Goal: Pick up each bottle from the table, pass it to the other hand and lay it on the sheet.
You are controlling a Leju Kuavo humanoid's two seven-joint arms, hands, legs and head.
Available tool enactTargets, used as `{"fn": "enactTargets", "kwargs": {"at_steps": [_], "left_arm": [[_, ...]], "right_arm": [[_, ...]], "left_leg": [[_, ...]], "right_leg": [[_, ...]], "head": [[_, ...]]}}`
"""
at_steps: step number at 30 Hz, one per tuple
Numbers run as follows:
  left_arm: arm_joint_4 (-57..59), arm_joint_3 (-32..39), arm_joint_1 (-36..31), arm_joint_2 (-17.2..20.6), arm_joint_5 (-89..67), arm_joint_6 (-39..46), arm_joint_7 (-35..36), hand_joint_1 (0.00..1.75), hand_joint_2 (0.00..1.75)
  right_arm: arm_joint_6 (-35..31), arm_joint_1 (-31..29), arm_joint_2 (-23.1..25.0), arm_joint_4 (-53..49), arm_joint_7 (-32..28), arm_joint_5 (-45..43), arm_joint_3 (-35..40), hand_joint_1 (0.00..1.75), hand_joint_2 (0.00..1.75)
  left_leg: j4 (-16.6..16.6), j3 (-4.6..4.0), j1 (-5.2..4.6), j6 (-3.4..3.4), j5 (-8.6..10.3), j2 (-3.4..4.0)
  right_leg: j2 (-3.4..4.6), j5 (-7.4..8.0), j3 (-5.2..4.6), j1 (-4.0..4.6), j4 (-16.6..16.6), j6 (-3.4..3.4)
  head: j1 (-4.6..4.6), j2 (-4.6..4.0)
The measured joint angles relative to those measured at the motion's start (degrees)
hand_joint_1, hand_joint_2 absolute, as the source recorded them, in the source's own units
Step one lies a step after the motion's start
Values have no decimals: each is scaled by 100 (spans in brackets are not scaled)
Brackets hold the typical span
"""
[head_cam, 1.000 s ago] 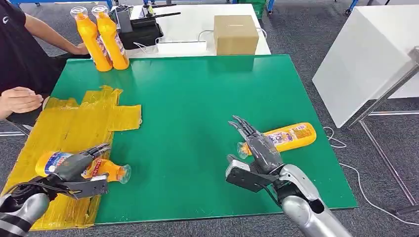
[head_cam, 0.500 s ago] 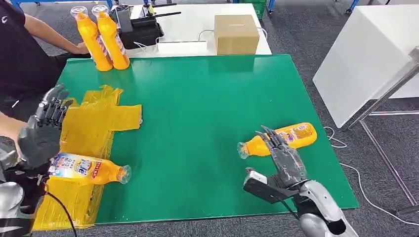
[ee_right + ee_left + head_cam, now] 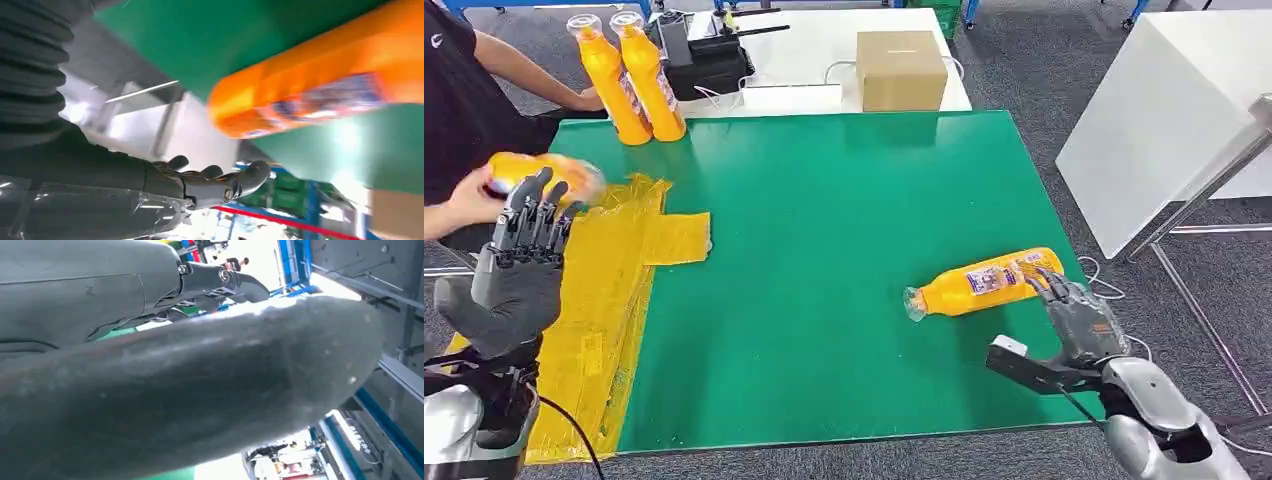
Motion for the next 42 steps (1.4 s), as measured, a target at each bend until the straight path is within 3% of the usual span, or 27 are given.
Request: {"fn": "enactTargets", "kwargs": {"at_steps": [6,16,22,31,42], "left_arm": [[28,-83,-101,-46,20,4,-46,0,0],[173,-197,-296,-103,88,-4,-77,0,0],[245,-238,-358,-127,149,-7,-87,0,0],[291,-271,-393,-131,188,-11,-90,0,0],[396,-284,-520,-173,372,-11,-85,0,0]], "right_arm": [[282,-614,-575,846,-74,155,-173,0,175],[350,-1508,-726,1828,-225,330,-15,0,175],[260,-2016,-613,2386,-347,461,358,0,175],[200,-2292,-486,2766,-393,547,643,0,175],[-19,-2905,150,3811,-522,816,1241,0,175]], "left_leg": [[1,-2,-2,0,0,0],[1,-3,-1,1,2,3],[1,-4,-1,3,4,-3],[1,-10,-1,4,2,-2],[1,-9,0,4,6,-3]], "right_leg": [[0,0,0,-2,0,1],[1,1,-1,-1,3,0],[-1,1,-1,-1,4,1],[-1,0,-4,-1,3,1],[-2,1,-3,0,6,1]], "head": [[0,0],[-2,0],[-2,0],[-2,0],[-2,0]]}}
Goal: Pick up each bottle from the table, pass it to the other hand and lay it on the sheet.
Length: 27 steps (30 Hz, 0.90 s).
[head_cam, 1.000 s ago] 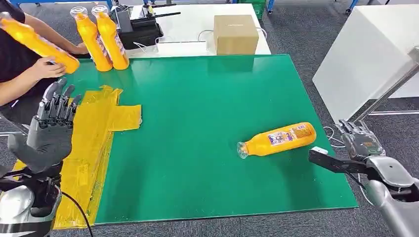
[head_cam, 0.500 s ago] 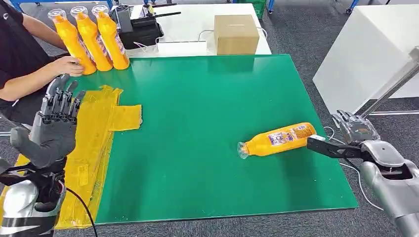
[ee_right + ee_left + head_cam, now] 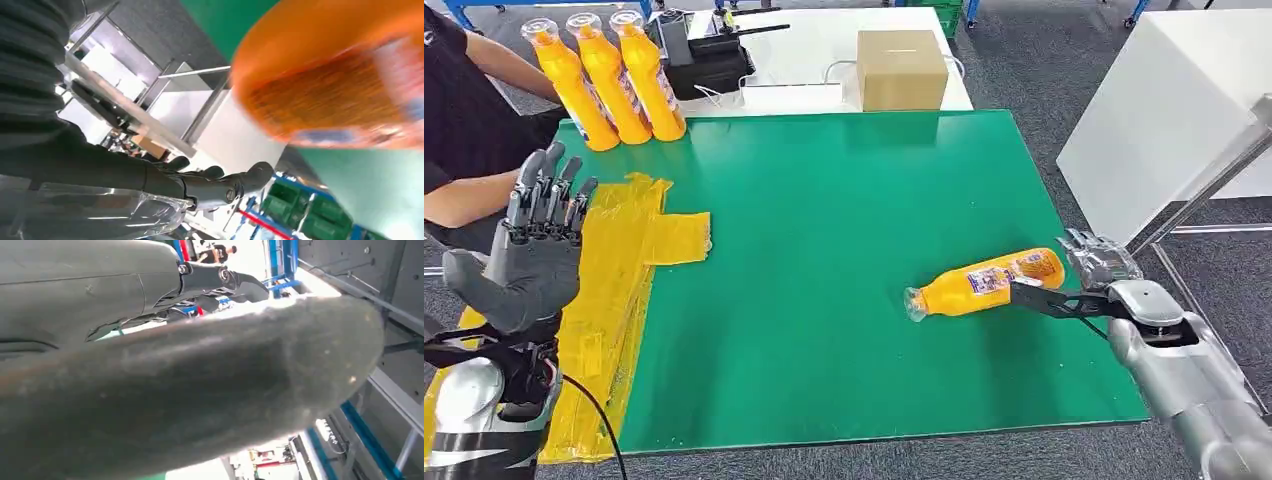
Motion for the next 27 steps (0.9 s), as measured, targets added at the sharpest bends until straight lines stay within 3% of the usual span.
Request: {"fn": "enactTargets", "kwargs": {"at_steps": [11,19,20,23,27], "left_arm": [[83,9,-43,-9,92,2,2,0,0],[101,11,-55,-13,118,0,2,0,0],[116,9,-61,-17,122,0,2,0,0],[149,9,-71,-24,144,4,7,0,0],[223,2,-174,-33,214,13,24,0,0]], "right_arm": [[-286,-473,690,1059,-107,269,463,0,175],[-374,-698,942,1469,-149,302,614,0,175],[-378,-737,996,1531,-166,316,647,175,175],[-310,-883,1163,1768,-254,402,752,175,175],[298,-1151,1305,2157,-553,433,997,175,175]], "left_leg": [[0,0,0,0,0,-1],[0,2,0,0,0,3],[0,3,0,0,0,7],[0,16,1,0,-1,25],[0,42,2,0,0,31]], "right_leg": [[0,0,0,-1,-1,0],[2,0,0,0,-1,0],[2,0,0,0,-1,0],[13,1,5,2,-2,-1],[17,3,23,2,-4,0]], "head": [[0,0],[2,0],[2,0],[2,0],[-2,0]]}}
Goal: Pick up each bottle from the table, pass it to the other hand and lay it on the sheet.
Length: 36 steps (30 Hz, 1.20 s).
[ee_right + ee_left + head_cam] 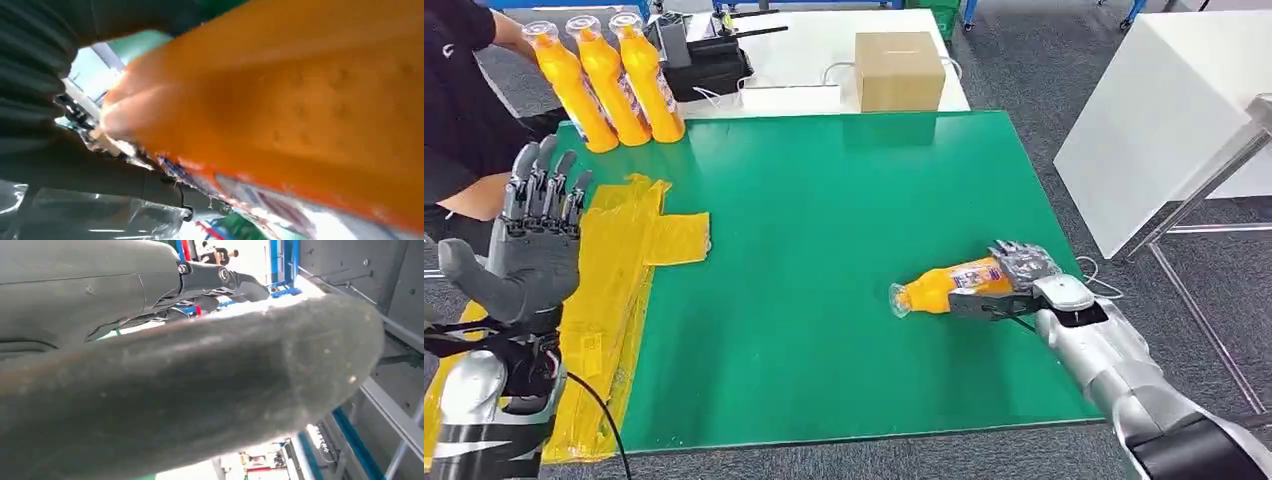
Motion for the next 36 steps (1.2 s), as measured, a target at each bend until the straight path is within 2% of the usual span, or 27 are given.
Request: {"fn": "enactTargets", "kwargs": {"at_steps": [4,27,32,33,36], "left_arm": [[87,-20,-176,-4,107,101,65,0,0],[278,-103,-305,7,168,168,65,0,0],[315,-138,-308,7,175,306,125,0,0],[317,-155,-282,7,223,360,161,0,175],[262,-179,-13,-26,475,499,203,0,175]], "right_arm": [[441,-159,35,269,-102,-160,229,175,175],[526,-223,-24,413,-102,-459,467,175,175],[467,-116,-42,375,-35,-1230,369,175,175],[406,-53,-31,258,22,-1641,263,175,175],[211,306,4,-408,259,-2867,-123,175,175]], "left_leg": [[0,35,0,0,0,-8],[0,64,-1,1,-1,-12],[0,67,0,2,-2,-13],[-1,67,0,2,-2,-12],[-1,64,0,0,-5,-4]], "right_leg": [[0,0,36,1,-1,0],[-1,-1,67,0,-3,1],[-2,-1,77,0,-3,1],[-2,-1,80,0,-3,1],[3,-1,78,0,-2,1]], "head": [[7,0],[4,0],[4,0],[5,0],[11,0]]}}
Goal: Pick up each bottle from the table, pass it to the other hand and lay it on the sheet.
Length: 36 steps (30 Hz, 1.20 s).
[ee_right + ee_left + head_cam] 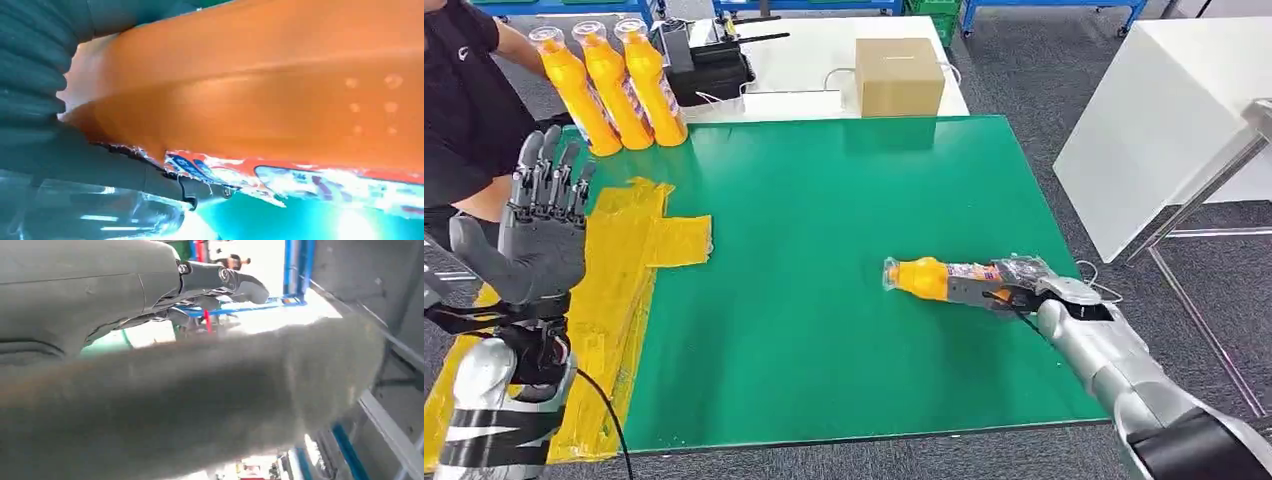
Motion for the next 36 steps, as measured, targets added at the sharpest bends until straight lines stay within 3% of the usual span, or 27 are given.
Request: {"fn": "enactTargets", "kwargs": {"at_steps": [3,5,9,14,27,36], "left_arm": [[-179,-57,455,-124,431,94,61,0,175],[-292,-137,913,-314,657,83,-71,0,175],[-400,-391,1621,-603,670,164,-439,0,175],[-474,-524,1881,-712,771,162,-464,0,175],[-509,-689,1868,-758,740,-22,-387,0,175],[-474,-1248,1466,-846,581,79,-295,0,175]], "right_arm": [[-196,560,35,-1188,118,-1664,-386,175,175],[-404,981,66,-2251,-234,-2381,-528,175,175],[-871,1476,96,-4261,-141,-2523,-470,175,175],[-1058,1802,85,-5480,-166,-2431,-203,175,175],[-1309,1807,186,-5845,-116,-2549,-30,175,175],[-1348,1190,1008,-4857,177,-2435,445,175,175]], "left_leg": [[0,-19,-2,-3,-4,6],[0,-43,-4,-4,-3,-1],[0,-87,0,-4,-2,-20],[0,-101,-1,-4,-2,-22],[0,-100,-2,1,2,-21],[0,-100,1,-1,4,-21]], "right_leg": [[14,1,-22,-3,1,1],[10,0,-54,-4,2,3],[-5,-4,-90,-1,4,0],[-6,-4,-102,-3,2,0],[-6,-1,-99,-4,3,2],[-6,-1,-100,-1,6,2]], "head": [[-9,0],[-15,0],[-4,0],[-9,0],[-7,0],[-7,0]]}}
